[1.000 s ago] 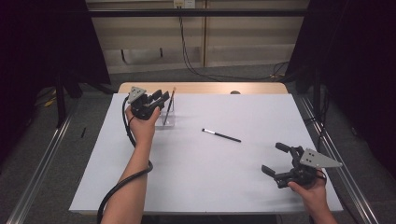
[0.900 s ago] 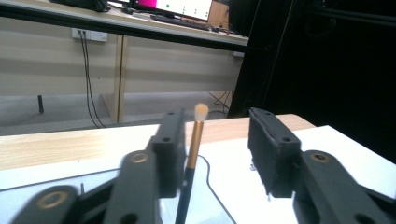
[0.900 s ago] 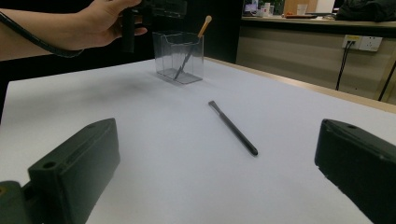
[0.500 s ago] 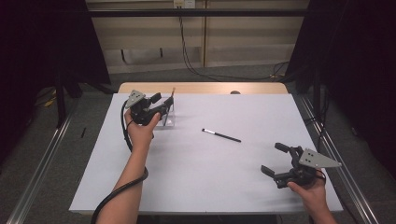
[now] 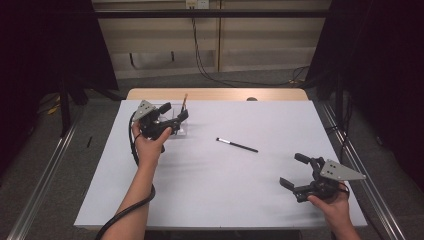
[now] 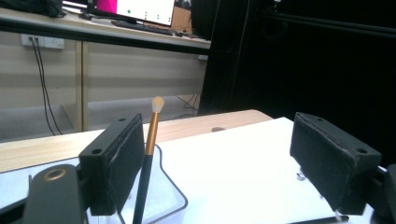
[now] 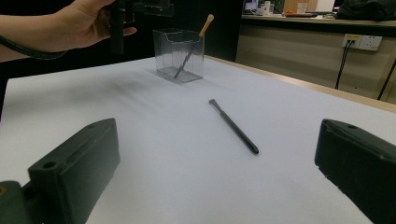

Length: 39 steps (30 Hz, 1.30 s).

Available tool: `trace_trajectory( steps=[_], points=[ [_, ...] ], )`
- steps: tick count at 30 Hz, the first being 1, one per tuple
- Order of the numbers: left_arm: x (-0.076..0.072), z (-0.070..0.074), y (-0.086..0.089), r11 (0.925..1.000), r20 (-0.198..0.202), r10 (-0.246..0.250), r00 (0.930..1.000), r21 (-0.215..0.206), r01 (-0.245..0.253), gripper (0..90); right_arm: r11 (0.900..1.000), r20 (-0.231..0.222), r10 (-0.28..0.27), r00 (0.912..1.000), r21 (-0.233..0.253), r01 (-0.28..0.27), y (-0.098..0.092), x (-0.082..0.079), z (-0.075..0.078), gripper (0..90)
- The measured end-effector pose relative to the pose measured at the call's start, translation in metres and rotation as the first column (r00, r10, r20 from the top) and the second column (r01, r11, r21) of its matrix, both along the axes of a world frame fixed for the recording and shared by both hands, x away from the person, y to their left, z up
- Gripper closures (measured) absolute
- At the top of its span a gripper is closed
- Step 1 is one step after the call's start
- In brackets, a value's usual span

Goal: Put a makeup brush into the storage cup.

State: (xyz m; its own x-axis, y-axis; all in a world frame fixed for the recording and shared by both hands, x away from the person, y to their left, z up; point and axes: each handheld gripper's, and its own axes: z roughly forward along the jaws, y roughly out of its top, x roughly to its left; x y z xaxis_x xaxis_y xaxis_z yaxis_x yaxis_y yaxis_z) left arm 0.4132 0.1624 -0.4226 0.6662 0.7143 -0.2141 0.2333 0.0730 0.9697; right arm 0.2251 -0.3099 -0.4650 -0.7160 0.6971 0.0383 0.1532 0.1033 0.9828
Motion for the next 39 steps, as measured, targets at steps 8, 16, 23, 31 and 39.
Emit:
trace_trajectory(
  steps=[8,16,23,31,39],
  points=[
    [-0.008,0.001,0.001,0.9994,0.015,-0.034,0.9993,0.001,0.034,10.8,1.0,-0.004,-0.005,1.0,-0.004,0.005,-0.001,-0.002,0.0,0.0],
    [-0.013,0.003,0.007,0.9988,0.01,-0.048,0.9988,0.012,0.048,4.6,1.0,-0.007,-0.011,0.9999,-0.005,0.011,-0.004,-0.005,-0.001,0.0],
    [-0.02,0.002,0.009,0.9961,0.029,-0.082,0.9962,0.036,0.081,0.8,1.0,-0.007,-0.006,1.0,-0.004,0.006,-0.003,-0.004,-0.002,0.0],
    [-0.028,-0.001,0.013,0.9937,0.046,-0.106,0.9933,0.04,0.105,0.0,1.0,-0.012,-0.008,0.9999,0.01,0.008,-0.005,-0.002,-0.003,0.0],
    [-0.037,-0.008,0.019,0.9919,0.039,-0.124,0.9915,0.032,0.123,0.0,1.0,-0.014,-0.008,0.9999,0.018,0.009,-0.004,-0.001,-0.004,0.0]
  ],
)
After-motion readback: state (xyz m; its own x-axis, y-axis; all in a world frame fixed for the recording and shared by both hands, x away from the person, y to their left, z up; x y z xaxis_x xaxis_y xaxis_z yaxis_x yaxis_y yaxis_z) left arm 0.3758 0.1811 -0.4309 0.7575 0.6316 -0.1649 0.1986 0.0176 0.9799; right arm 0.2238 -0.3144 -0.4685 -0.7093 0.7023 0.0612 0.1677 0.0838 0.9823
